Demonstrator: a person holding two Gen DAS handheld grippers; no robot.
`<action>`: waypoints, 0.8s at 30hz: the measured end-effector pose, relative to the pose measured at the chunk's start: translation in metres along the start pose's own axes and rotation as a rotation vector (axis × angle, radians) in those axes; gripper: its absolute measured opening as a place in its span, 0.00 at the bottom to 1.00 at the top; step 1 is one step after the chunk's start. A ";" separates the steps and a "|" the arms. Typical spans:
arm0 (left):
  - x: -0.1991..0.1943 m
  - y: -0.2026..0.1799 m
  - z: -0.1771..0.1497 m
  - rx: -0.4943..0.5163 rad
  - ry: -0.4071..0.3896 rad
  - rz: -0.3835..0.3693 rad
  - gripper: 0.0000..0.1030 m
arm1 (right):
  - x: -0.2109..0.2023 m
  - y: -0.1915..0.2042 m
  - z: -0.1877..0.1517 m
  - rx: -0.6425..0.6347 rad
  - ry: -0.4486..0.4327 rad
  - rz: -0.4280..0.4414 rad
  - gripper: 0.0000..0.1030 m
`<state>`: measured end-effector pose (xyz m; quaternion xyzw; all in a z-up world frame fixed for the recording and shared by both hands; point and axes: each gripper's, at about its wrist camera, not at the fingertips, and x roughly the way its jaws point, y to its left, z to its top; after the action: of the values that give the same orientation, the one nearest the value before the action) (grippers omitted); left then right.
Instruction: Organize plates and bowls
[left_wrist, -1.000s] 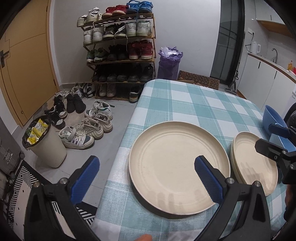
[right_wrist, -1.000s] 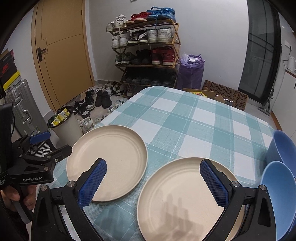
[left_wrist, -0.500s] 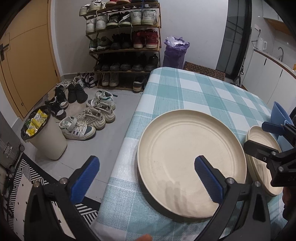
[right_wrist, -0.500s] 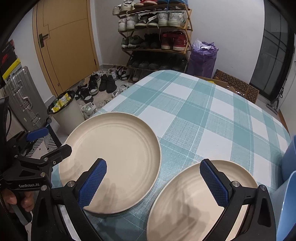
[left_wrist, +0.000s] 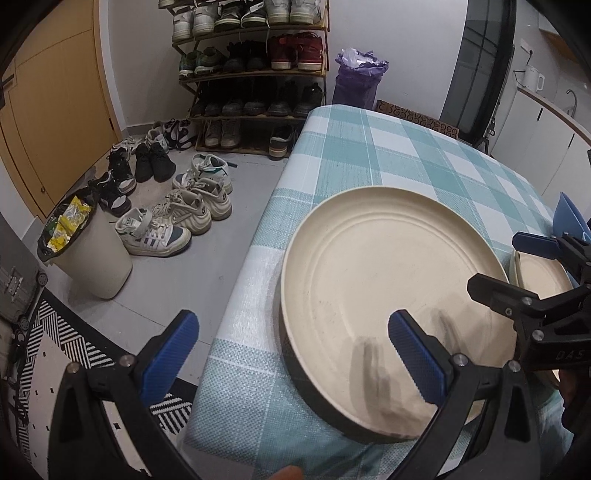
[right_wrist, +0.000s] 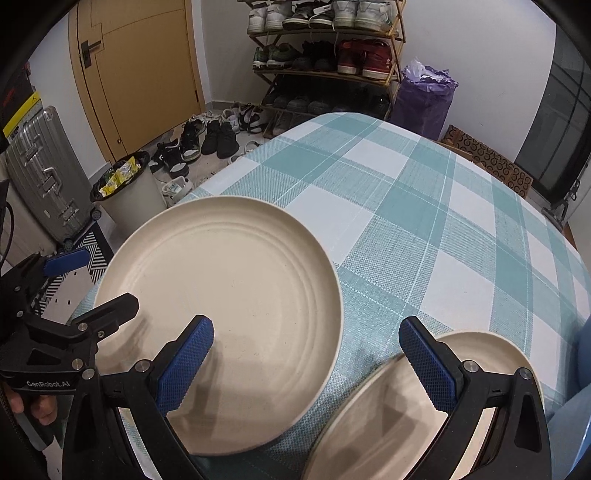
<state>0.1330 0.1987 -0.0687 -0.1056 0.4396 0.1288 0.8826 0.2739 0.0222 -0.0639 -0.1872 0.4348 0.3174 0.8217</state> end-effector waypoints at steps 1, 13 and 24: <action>0.001 0.000 0.000 -0.002 0.004 -0.001 1.00 | 0.003 0.000 0.000 -0.003 0.006 -0.001 0.99; 0.010 0.004 -0.003 -0.020 0.047 -0.001 1.00 | 0.014 0.003 0.004 -0.028 0.040 0.006 0.99; 0.005 0.011 -0.007 -0.046 0.049 -0.048 0.97 | 0.014 0.004 0.003 -0.033 0.051 0.021 0.92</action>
<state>0.1273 0.2080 -0.0777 -0.1398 0.4553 0.1150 0.8717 0.2784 0.0321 -0.0745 -0.2044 0.4523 0.3280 0.8038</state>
